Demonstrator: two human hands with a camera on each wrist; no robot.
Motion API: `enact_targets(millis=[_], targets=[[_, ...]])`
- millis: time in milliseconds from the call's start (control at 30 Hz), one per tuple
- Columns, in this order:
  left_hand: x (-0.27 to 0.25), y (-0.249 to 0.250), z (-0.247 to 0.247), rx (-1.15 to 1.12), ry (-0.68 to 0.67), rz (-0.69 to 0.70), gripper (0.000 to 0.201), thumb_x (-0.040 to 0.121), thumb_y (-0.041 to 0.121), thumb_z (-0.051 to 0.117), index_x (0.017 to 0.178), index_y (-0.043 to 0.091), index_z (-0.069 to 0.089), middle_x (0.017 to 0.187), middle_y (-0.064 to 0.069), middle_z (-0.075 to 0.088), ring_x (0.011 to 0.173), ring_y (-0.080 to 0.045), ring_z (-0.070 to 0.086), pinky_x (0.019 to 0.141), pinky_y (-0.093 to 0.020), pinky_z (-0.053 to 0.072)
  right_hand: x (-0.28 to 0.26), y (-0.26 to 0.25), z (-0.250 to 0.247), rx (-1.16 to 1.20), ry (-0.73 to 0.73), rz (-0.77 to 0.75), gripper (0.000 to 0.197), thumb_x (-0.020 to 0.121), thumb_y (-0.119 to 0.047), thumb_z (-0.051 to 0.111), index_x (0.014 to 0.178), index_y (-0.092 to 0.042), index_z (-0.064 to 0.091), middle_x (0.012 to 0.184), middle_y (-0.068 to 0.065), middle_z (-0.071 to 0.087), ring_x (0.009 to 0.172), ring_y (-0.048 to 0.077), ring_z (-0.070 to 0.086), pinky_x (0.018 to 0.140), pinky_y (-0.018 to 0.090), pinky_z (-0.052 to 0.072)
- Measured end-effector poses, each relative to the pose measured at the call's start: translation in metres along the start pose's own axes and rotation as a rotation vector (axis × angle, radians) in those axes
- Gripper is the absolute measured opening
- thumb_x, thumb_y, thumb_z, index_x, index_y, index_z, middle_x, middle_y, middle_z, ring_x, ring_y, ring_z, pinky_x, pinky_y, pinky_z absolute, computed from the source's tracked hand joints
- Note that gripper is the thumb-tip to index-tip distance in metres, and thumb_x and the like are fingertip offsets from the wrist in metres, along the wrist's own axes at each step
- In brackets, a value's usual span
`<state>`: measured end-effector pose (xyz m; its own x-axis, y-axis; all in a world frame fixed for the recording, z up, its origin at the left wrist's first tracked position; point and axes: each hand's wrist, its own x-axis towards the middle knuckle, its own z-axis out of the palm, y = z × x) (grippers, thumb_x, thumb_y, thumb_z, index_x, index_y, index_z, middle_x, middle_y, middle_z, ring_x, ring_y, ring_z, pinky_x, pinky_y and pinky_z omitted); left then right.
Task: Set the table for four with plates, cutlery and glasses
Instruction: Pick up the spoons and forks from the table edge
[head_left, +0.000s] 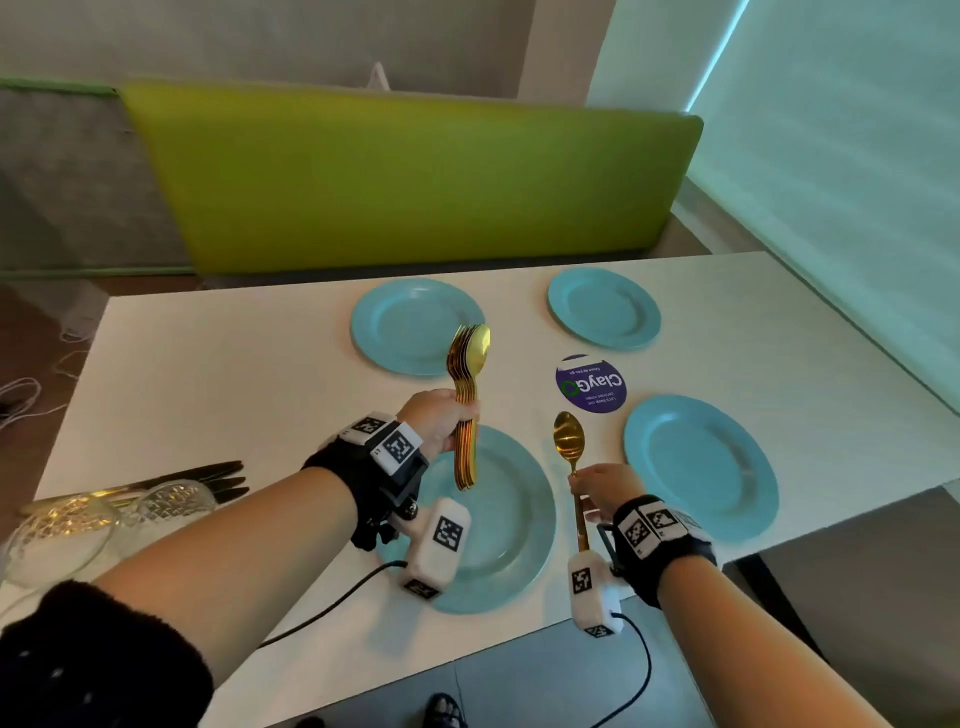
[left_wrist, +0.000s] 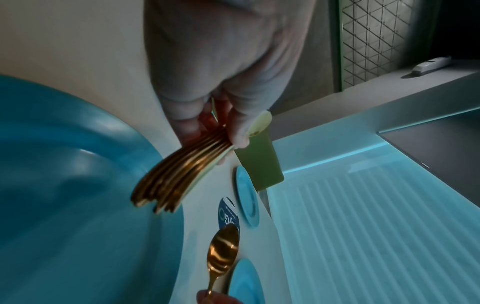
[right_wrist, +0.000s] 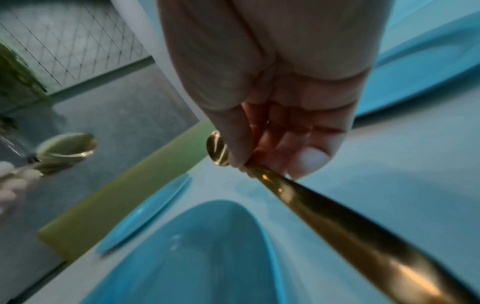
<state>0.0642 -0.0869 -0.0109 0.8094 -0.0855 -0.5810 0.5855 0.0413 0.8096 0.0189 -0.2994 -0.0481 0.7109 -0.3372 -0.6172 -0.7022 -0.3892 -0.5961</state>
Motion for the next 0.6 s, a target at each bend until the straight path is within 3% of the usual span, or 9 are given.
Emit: enact_targets(millis=[100, 200, 333, 433, 533, 600], targets=[[0.004, -0.002, -0.006, -0.011, 0.031, -0.007, 0.017, 0.092, 0.007, 0.056, 0.076, 0.010, 0.053, 0.071, -0.006, 0.055, 0.063, -0.016, 0.054, 0.059, -0.026, 0.049, 0.018, 0.010, 0.008, -0.086, -0.052, 0.008, 0.027, 0.091, -0.006, 0.054, 0.115, 0.005, 0.061, 0.075, 0.006, 0.056, 0.067, 0.020, 0.054, 0.059, 0.026, 0.046], [0.008, -0.004, -0.011, -0.018, 0.056, -0.012, 0.015, 0.091, 0.007, 0.057, 0.077, 0.010, 0.054, 0.073, -0.006, 0.055, 0.064, -0.016, 0.054, 0.062, -0.026, 0.049, 0.032, 0.015, 0.012, -0.158, -0.044, -0.011, 0.030, 0.091, -0.007, 0.055, 0.119, 0.003, 0.060, 0.089, 0.009, 0.056, 0.079, 0.021, 0.053, 0.063, 0.024, 0.046], [0.010, -0.005, -0.013, -0.024, 0.068, -0.017, 0.014, 0.091, 0.007, 0.057, 0.077, 0.010, 0.055, 0.074, -0.006, 0.056, 0.066, -0.017, 0.055, 0.067, -0.028, 0.050, 0.039, 0.013, 0.016, -0.244, -0.019, -0.037, 0.028, 0.089, -0.008, 0.056, 0.115, 0.001, 0.064, 0.092, 0.010, 0.059, 0.076, 0.020, 0.057, 0.065, 0.025, 0.048], [0.011, -0.005, -0.014, -0.025, 0.074, -0.012, 0.015, 0.091, 0.007, 0.057, 0.077, 0.011, 0.056, 0.073, -0.006, 0.056, 0.065, -0.017, 0.055, 0.068, -0.029, 0.050, 0.043, 0.010, 0.020, -0.385, 0.014, -0.067, 0.022, 0.087, -0.018, 0.059, 0.103, -0.009, 0.071, 0.102, 0.011, 0.071, 0.096, 0.028, 0.066, 0.087, 0.038, 0.054], [0.012, -0.004, -0.015, -0.033, 0.068, -0.010, 0.014, 0.091, 0.006, 0.057, 0.078, 0.010, 0.055, 0.073, -0.006, 0.056, 0.065, -0.017, 0.055, 0.067, -0.028, 0.050, 0.045, 0.007, 0.025, -0.460, 0.038, -0.079, 0.015, 0.082, -0.018, 0.058, 0.086, -0.014, 0.072, 0.089, 0.008, 0.069, 0.095, 0.029, 0.068, 0.088, 0.037, 0.055], [0.012, -0.003, -0.016, -0.039, 0.062, -0.009, 0.014, 0.091, 0.005, 0.056, 0.078, 0.009, 0.054, 0.073, -0.006, 0.056, 0.064, -0.018, 0.055, 0.067, -0.028, 0.050, 0.043, 0.004, 0.027, -0.520, 0.065, -0.092, 0.021, 0.082, -0.018, 0.054, 0.088, -0.011, 0.073, 0.081, 0.005, 0.063, 0.085, 0.025, 0.065, 0.086, 0.034, 0.055]])
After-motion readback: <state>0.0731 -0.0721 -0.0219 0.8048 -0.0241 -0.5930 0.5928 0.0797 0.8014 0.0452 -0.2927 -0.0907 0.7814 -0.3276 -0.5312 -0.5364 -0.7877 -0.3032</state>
